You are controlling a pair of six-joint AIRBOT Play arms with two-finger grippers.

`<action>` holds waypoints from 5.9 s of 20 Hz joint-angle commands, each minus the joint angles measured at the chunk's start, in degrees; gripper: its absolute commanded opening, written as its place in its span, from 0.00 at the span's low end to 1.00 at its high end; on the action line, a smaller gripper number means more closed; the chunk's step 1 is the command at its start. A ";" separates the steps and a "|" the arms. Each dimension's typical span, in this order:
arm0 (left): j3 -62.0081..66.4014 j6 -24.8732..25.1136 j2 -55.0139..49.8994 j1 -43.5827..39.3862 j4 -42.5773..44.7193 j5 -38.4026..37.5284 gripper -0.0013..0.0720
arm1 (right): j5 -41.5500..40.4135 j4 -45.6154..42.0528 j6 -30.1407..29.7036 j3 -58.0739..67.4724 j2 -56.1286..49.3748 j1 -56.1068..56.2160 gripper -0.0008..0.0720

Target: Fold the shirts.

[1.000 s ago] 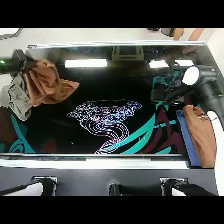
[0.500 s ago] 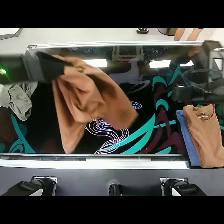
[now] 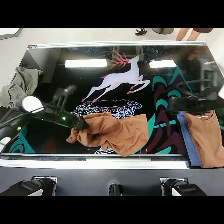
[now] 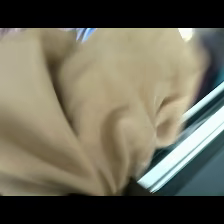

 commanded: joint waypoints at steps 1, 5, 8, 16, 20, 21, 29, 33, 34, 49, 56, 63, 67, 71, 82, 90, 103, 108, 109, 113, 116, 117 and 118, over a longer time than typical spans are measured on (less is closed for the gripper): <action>-2.49 -3.56 -2.93 5.44 3.32 -2.08 0.93 | -4.09 2.36 -0.63 -3.96 -5.73 0.02 0.86; 9.94 -5.07 -2.25 17.07 4.59 -9.07 0.92 | -9.16 1.46 -4.37 -4.00 -14.99 0.00 0.86; 9.77 -5.62 -1.66 22.99 6.21 -14.03 0.92 | -9.60 1.73 -4.37 -4.00 -23.39 0.02 0.86; -19.85 -5.60 -1.77 23.45 1.51 -3.21 0.91 | -9.60 2.40 -4.37 -4.00 -30.56 0.02 0.85; -24.92 -4.87 -2.56 23.47 -1.88 6.01 0.91 | -10.10 2.40 -4.39 -4.00 -30.56 0.02 0.85; -24.90 -4.98 -2.54 23.47 -2.10 8.35 0.91 | -10.08 2.40 -4.39 -4.00 -30.53 0.02 0.85; -24.92 -8.02 -2.56 19.19 -2.89 21.27 0.34 | -13.18 5.46 1.49 -5.35 -30.62 0.02 0.87; -24.92 -7.04 -2.32 18.97 -2.84 21.75 0.06 | -16.22 8.76 1.68 -6.43 -32.98 0.02 0.89; -24.92 -7.06 -2.14 18.95 -2.84 21.75 0.06 | -17.03 9.77 1.68 -6.43 -33.83 0.02 0.89; -11.91 -5.42 4.13 21.31 5.25 18.97 0.05 | -24.83 14.62 1.68 1.64 -33.38 -0.04 0.07; 31.93 -8.41 13.60 32.30 14.32 20.33 0.05 | -35.36 -8.92 3.82 28.41 -13.18 -0.04 0.07; 46.75 -11.82 23.12 33.11 11.15 26.53 0.05 | -39.17 -8.96 3.82 31.30 3.37 -0.04 0.07; 46.77 -14.16 26.47 33.11 11.08 30.16 0.05 | -38.71 -8.98 3.82 31.30 6.99 -0.04 0.07; 46.62 -13.97 24.87 33.14 12.26 23.89 0.05 | -31.74 -9.01 3.58 31.30 5.46 -0.04 0.07; 3.50 -8.39 1.07 31.36 9.22 27.78 0.06 | -34.40 -10.05 18.91 15.65 -30.47 -0.04 0.07; 3.34 -8.39 -14.23 25.35 3.56 31.23 0.06 | -37.66 -0.52 26.56 15.65 -42.14 -0.04 0.08; 11.69 -6.47 -8.48 38.69 11.45 -11.85 0.81 | 1.46 1.81 -1.68 20.79 -31.74 -16.61 0.61; -17.07 -4.46 2.29 41.64 14.12 -9.84 0.69 | 9.70 9.75 -4.20 11.56 -31.67 -20.28 0.60; -21.77 -3.63 3.67 41.68 13.40 -7.30 0.69 | 8.92 11.08 -4.44 9.38 -31.67 -20.11 0.60; -30.86 0.70 3.98 41.68 3.45 3.58 0.69 | 5.25 11.37 -6.86 5.11 -31.67 -19.52 0.60; -30.71 1.40 3.87 41.88 3.10 9.42 0.69 | 5.18 11.41 -7.39 4.85 -31.67 -19.52 0.60; -30.38 2.23 3.85 42.03 3.15 10.60 0.68 | 5.16 11.78 -7.39 4.85 -31.67 -19.50 0.60; -30.10 3.04 3.82 42.29 3.17 11.52 0.65 | 4.98 11.96 -7.39 4.85 -31.67 -19.50 0.60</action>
